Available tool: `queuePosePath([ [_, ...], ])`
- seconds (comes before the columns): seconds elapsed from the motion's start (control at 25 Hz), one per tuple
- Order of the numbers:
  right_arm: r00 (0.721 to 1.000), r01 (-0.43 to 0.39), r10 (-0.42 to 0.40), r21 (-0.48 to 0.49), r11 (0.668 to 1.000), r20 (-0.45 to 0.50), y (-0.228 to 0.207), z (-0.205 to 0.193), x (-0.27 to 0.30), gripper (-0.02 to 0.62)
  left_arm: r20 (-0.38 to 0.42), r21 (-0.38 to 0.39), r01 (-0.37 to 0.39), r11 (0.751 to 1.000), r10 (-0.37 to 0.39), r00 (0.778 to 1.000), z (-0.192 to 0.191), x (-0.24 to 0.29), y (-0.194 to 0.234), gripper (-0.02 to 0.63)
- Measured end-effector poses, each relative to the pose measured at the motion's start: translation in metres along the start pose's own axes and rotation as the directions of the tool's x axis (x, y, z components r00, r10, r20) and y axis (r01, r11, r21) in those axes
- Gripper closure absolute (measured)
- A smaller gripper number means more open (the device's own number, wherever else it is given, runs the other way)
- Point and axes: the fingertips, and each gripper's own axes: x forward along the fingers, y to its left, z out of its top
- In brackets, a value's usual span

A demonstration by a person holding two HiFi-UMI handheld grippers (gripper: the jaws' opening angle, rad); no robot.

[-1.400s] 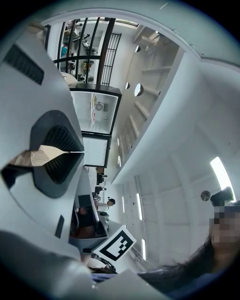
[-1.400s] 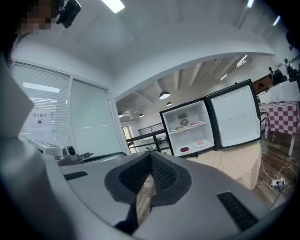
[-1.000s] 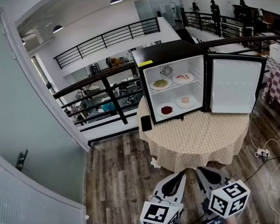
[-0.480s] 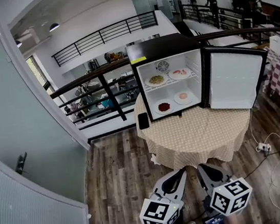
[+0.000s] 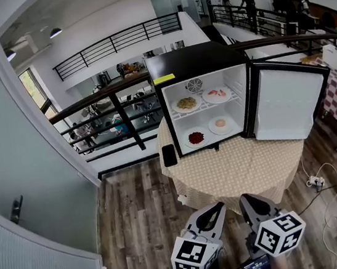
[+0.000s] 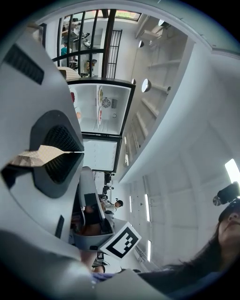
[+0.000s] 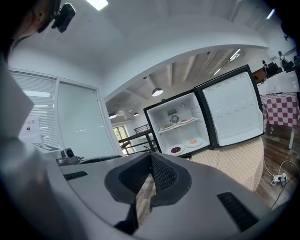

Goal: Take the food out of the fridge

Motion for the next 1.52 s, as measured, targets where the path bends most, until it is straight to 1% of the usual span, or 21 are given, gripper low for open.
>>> queuePosePath([
  [0.24,1.0,-0.022,0.023,0.028,0.999,-0.01,0.004,0.019,0.062,0.578,0.021,-0.004,-0.028,1.0,0.028,0.999,0.018,0.021,0.069,0.586],
  [0.4,1.0,-0.014,0.015,0.048,0.999,-0.02,-0.001,0.029,0.099,0.578,0.024,-0.023,-0.021,1.0,0.022,0.999,0.02,0.039,0.107,0.586],
  [0.68,0.998,0.05,-0.048,0.052,0.997,-0.044,-0.016,0.038,0.152,0.578,0.017,-0.058,0.018,0.998,-0.017,1.0,0.019,0.07,0.161,0.586],
  [0.84,0.996,0.074,-0.072,0.057,0.996,-0.043,-0.021,0.043,0.177,0.578,0.014,-0.061,0.036,0.997,-0.035,0.999,0.017,0.085,0.188,0.586],
  [1.12,0.993,0.11,-0.108,0.067,0.992,-0.038,-0.022,0.045,0.209,0.578,0.008,-0.055,0.089,0.994,-0.089,0.996,0.014,0.1,0.213,0.586],
  [1.52,0.99,0.135,-0.131,0.089,0.987,-0.053,-0.024,0.039,0.225,0.578,0.004,-0.069,0.119,0.99,-0.119,0.993,0.003,0.106,0.228,0.586],
])
